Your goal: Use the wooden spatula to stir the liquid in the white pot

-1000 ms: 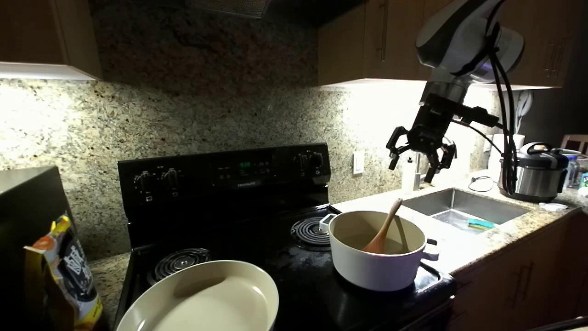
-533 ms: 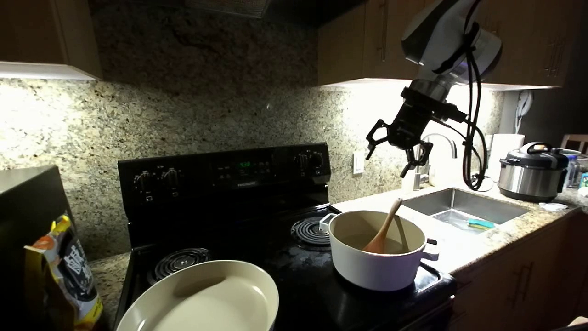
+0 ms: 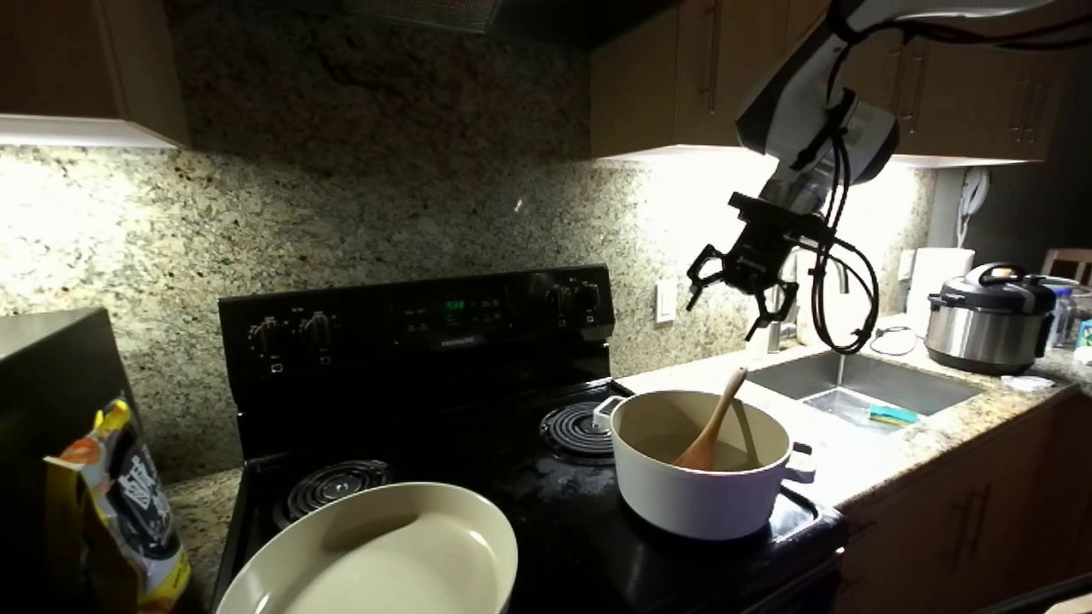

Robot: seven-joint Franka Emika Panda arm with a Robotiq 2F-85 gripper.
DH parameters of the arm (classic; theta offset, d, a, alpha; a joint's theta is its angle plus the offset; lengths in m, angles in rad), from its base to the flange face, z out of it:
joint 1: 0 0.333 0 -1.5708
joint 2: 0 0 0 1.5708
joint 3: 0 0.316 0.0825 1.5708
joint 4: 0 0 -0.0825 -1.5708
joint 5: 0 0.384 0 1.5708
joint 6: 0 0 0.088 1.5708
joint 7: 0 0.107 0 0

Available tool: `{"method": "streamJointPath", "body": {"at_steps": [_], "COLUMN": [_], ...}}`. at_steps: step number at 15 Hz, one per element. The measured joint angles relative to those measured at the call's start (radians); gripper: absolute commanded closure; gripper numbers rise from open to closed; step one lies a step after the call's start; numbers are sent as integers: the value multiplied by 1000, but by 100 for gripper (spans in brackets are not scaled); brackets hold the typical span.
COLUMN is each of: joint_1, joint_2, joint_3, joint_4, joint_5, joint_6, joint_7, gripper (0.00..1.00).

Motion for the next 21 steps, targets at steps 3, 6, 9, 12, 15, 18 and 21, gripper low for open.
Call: {"method": "streamJointPath", "body": {"at_steps": [3,6,9,12,15,18,21], "joint_1": [-40,-52,-43,-43,-62,-90,-110], "joint_2": [45,94,167,263,349,400,427], "joint_3": [-38,-49,-34,-26,-33,-35,-35], "joint_4": [14,41,91,150,194,224,253], "joint_5": [-3,-3,-3,5,20,57,127], "joint_6": [-25,-42,-78,-103,-136,-145,-145], "joint_7": [-2,-9,-9,-6,-7,-11,-42], "gripper": [0,0,0,0,0,0,33]}}
